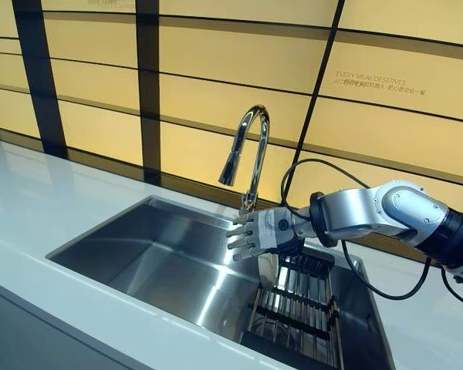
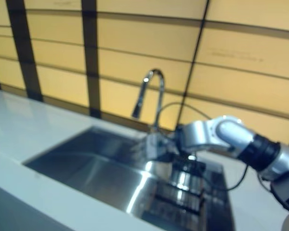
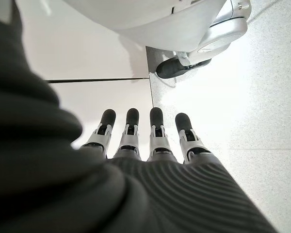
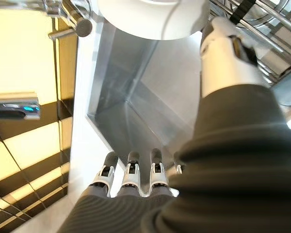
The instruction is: Take plates into dishwasher
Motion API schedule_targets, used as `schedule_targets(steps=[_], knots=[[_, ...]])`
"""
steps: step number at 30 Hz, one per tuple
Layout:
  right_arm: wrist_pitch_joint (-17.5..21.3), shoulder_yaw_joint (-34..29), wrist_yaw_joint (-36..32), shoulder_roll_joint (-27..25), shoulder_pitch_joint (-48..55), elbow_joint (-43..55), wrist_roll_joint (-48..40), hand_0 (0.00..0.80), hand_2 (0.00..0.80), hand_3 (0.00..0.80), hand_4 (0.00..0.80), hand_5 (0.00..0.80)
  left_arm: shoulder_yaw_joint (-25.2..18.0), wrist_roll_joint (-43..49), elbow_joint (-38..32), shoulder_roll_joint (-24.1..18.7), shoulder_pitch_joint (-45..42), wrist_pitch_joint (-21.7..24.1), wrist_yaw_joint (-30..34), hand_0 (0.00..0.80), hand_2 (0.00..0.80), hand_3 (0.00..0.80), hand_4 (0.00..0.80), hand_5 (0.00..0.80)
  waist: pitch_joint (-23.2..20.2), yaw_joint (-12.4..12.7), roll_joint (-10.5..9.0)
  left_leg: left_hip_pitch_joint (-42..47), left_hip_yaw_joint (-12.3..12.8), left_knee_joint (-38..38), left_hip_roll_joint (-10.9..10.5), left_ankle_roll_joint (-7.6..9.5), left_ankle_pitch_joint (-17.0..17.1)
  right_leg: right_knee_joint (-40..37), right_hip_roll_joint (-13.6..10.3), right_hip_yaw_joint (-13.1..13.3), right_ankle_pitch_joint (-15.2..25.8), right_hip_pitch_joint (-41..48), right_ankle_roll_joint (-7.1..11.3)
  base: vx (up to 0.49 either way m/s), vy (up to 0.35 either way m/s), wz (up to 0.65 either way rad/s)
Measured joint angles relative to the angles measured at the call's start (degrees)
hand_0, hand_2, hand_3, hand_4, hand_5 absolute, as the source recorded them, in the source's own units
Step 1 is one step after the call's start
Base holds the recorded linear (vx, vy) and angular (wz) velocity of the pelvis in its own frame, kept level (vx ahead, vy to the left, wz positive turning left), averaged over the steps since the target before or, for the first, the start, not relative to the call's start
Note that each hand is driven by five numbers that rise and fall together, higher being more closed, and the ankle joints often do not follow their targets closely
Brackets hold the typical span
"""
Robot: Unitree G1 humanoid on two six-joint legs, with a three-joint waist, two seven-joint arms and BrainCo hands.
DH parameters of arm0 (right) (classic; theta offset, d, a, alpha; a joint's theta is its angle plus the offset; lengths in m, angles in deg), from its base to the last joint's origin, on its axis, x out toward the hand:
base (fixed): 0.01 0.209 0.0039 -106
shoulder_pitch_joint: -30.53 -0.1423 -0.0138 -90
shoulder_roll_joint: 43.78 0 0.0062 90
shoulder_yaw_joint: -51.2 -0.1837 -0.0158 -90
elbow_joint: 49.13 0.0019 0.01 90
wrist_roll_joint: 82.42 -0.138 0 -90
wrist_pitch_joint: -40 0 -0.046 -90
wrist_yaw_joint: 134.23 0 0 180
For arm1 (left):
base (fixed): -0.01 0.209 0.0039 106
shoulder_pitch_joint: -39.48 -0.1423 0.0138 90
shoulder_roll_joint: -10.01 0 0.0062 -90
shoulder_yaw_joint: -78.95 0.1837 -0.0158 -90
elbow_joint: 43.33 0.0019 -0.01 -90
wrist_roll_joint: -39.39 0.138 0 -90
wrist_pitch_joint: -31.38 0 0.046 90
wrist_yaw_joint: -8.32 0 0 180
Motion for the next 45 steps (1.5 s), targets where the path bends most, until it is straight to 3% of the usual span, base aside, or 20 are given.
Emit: schedule_targets(steps=[16,26,45], knots=[[-6.04,0.63,-6.03,4.03,2.52,-6.01,-0.51,0.000,0.000,0.000,0.000,0.000,-0.03,-0.15,-0.04,0.02,0.03,-0.05,-0.01,0.000,0.000,0.000,0.000,0.000,0.22,0.07,0.11,-0.02,-0.10,-0.06,0.10,0.00,0.01,-0.03,-0.01,-0.16,-0.05,-0.01,0.01,0.000,0.000,0.00],[-6.13,0.67,-6.08,5.83,2.58,-11.60,-0.47,0.000,0.000,0.000,0.000,0.000,-0.06,-0.14,-0.84,-0.06,0.37,-0.66,0.01,0.000,0.000,0.000,0.000,0.000,1.11,1.17,-0.22,-0.06,-0.43,-0.07,0.04,0.00,0.01,-0.04,-0.03,-0.53,-0.21,0.06,0.05,0.002,-0.001,0.01],[-6.12,0.69,-5.64,7.81,3.09,-12.46,-0.43,0.000,0.000,0.000,0.000,0.000,-0.07,-0.04,-1.31,-0.46,0.88,-0.66,0.19,0.000,0.000,0.000,0.000,0.000,2.15,1.69,-1.05,0.01,-1.18,-0.05,-0.10,-0.04,0.06,-0.03,0.01,-1.14,-0.45,0.44,0.10,0.002,0.000,0.01]])
